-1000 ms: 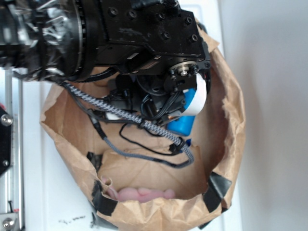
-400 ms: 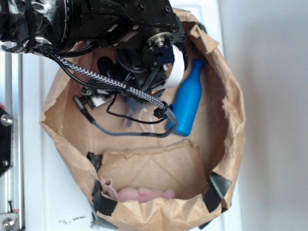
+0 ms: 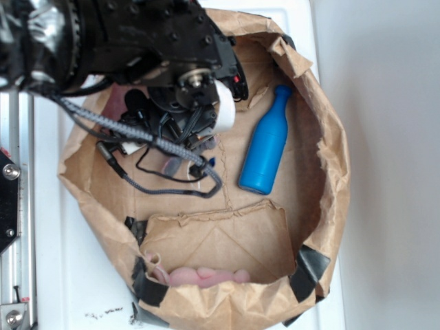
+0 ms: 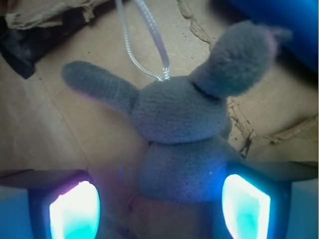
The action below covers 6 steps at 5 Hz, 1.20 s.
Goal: Grab the gray animal.
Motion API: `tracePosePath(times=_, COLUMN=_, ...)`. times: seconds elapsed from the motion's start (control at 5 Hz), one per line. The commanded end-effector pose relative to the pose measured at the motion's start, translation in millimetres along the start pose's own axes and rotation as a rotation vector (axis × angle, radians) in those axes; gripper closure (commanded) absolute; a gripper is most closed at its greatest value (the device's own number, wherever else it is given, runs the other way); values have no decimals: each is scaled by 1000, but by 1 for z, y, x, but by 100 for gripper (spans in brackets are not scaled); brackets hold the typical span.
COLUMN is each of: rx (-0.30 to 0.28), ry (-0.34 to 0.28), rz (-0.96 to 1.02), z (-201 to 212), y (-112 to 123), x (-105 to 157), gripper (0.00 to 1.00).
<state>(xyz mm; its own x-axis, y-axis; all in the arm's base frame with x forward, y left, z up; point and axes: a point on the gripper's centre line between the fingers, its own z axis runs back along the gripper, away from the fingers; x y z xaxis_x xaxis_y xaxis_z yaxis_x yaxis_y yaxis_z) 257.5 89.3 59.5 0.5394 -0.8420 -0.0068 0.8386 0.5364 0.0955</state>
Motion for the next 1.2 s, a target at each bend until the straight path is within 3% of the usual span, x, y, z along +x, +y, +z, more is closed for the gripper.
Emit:
tracePosePath(times=0.0, rx=35, ry=-109, rz=87, z=-1, y=6, x=11, gripper=0)
tracePosePath(times=0.4, rx=-6, ry=-108, rz=129, z=5, y=16, x=21, gripper=0)
tracePosePath(times=0.8, rx=17, ry=-65, rz=117, z=-7, y=12, x=29, gripper=0)
tracePosePath(times=1.0, rx=83, ry=-16, rz=105, z=-27, y=6, x=35, gripper=23)
